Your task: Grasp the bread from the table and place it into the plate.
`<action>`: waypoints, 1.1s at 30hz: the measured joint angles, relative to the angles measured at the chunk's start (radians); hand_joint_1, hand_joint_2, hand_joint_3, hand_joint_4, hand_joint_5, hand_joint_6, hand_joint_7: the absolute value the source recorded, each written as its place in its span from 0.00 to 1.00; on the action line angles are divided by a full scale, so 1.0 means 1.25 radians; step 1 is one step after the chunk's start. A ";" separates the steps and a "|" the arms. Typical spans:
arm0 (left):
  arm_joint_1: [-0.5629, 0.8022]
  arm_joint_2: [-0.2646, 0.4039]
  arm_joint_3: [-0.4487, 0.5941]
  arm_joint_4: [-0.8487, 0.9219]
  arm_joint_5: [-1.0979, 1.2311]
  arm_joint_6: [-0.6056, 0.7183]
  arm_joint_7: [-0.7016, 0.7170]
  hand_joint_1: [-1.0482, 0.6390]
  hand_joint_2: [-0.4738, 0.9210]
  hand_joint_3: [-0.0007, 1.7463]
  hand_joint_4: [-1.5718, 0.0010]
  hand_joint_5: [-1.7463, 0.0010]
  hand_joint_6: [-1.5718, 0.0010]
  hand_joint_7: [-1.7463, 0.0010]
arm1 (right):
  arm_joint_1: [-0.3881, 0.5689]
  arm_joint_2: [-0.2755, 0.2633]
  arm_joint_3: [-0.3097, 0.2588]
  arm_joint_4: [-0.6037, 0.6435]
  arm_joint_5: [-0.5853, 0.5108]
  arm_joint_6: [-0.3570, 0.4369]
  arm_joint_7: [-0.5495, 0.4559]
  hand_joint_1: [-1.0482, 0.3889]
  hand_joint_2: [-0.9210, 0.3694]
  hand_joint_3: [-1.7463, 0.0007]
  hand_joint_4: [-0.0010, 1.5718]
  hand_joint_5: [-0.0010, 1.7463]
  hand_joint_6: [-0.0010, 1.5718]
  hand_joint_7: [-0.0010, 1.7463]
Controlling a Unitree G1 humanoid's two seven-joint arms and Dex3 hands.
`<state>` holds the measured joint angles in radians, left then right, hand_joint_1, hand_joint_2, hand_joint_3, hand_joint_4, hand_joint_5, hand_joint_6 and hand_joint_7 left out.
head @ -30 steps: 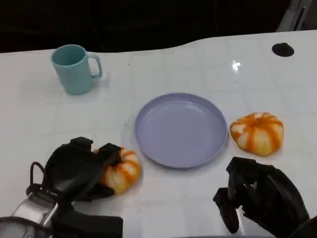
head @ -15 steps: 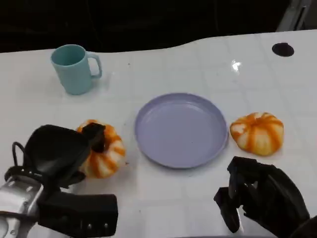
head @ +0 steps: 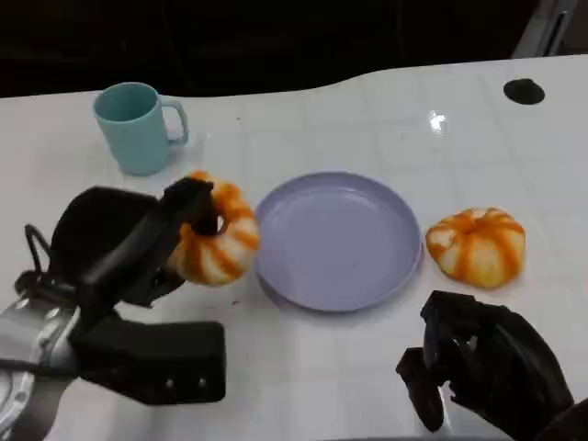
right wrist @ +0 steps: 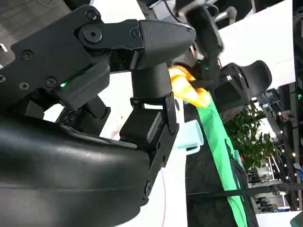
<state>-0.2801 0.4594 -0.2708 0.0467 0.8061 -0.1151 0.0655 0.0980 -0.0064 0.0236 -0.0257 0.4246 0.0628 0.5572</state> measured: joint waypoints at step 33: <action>-0.424 -0.214 -0.157 0.618 -0.055 -0.168 -0.020 0.49 0.81 0.40 0.54 0.06 0.48 0.49 | 0.007 0.003 0.003 -0.001 -0.001 -0.010 0.006 0.07 0.18 0.66 0.75 0.96 0.64 0.89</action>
<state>-0.8098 0.1917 -0.4676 0.8192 0.7376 -0.3254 0.0408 0.1065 -0.0025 0.0268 -0.0263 0.4234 0.0500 0.5642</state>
